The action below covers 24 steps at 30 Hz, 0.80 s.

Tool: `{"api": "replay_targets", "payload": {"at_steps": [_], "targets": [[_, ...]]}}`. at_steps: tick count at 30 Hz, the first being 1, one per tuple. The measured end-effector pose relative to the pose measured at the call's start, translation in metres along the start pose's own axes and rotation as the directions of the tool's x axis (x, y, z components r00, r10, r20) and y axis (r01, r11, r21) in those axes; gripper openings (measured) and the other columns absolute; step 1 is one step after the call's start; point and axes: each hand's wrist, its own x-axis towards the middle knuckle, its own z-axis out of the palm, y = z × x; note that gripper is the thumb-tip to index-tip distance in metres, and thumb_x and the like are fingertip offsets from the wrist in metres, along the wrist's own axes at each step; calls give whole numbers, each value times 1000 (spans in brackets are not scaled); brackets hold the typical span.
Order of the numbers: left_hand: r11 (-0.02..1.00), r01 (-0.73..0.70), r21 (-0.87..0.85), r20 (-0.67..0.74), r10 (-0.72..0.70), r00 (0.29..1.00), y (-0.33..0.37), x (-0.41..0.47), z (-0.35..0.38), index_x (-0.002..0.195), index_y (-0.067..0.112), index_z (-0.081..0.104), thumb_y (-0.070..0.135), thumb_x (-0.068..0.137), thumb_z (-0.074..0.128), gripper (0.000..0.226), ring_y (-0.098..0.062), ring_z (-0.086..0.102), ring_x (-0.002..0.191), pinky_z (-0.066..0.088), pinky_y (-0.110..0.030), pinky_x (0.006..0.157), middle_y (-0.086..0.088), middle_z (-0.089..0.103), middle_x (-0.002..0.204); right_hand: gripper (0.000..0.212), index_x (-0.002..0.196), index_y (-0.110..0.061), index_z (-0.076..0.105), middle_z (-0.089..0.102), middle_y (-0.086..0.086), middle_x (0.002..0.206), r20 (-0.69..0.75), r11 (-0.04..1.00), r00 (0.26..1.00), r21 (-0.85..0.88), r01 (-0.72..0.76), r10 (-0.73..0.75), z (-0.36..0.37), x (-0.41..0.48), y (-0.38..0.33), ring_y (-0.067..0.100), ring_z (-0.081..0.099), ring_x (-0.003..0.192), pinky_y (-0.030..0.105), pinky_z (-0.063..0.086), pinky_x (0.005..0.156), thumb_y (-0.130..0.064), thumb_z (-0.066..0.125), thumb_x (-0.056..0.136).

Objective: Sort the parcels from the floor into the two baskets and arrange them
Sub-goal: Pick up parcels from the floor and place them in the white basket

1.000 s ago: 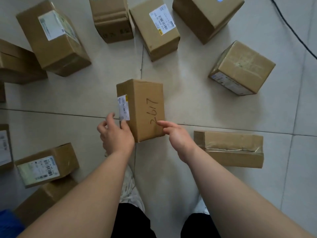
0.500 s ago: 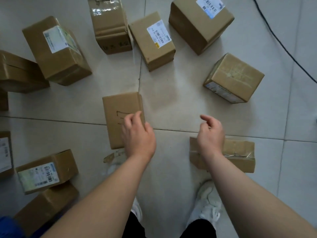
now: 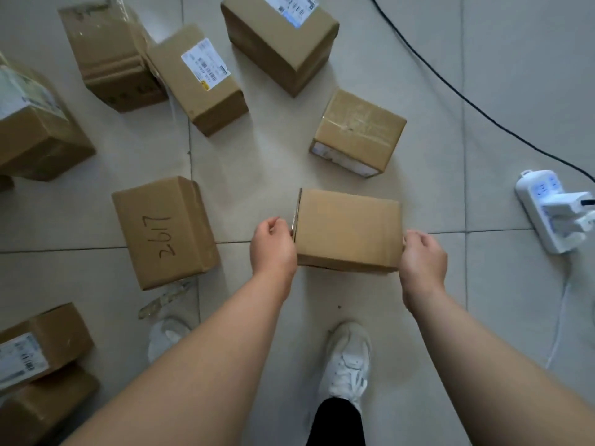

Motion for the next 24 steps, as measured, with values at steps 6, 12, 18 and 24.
{"api": "replay_targets", "payload": {"at_steps": [6, 12, 18, 24], "targets": [[982, -39, 184, -35, 47, 998, 23, -5, -12, 105, 13, 64, 38, 99, 29, 43, -28, 54, 102, 42, -39, 92, -7, 60, 106, 31, 82, -19, 59, 59, -1, 90, 186, 988, 978, 110, -112, 91, 2, -11, -9, 17, 53, 84, 30, 39, 76, -35, 39, 100], [999, 18, 42, -64, -15, 998, 10, 18, -28, 85, 15, 63, 73, 70, 22, 73, -28, 64, 96, 47, -43, 96, -9, 71, 101, 60, 81, -8, 67, 69, 10, 87, 293, 959, 949, 213, -186, 119, 8, -13, -8, 24, 62, 85, 36, 48, 84, -53, 31, 101], [999, -24, -45, -103, 19, 995, 11, 7, -48, 81, 13, 55, 48, 95, 29, 45, -23, 57, 72, 39, -29, 60, -9, 62, 81, 54, 96, -13, 67, 71, 6, 90, 376, 957, 923, 232, -177, 79, 15, -31, -5, 24, 65, 94, 38, 46, 94, -54, 32, 100], [960, -197, -197, -229, 150, 962, 24, -4, -77, 88, 13, 58, 30, 101, 37, 30, -15, 55, 74, 42, -26, 60, 1, 60, 81, 40, 103, -21, 68, 70, -3, 96, 395, 953, 918, 271, -138, 21, 37, -62, -34, 15, 63, 91, 33, 46, 79, -45, 37, 102]]}}
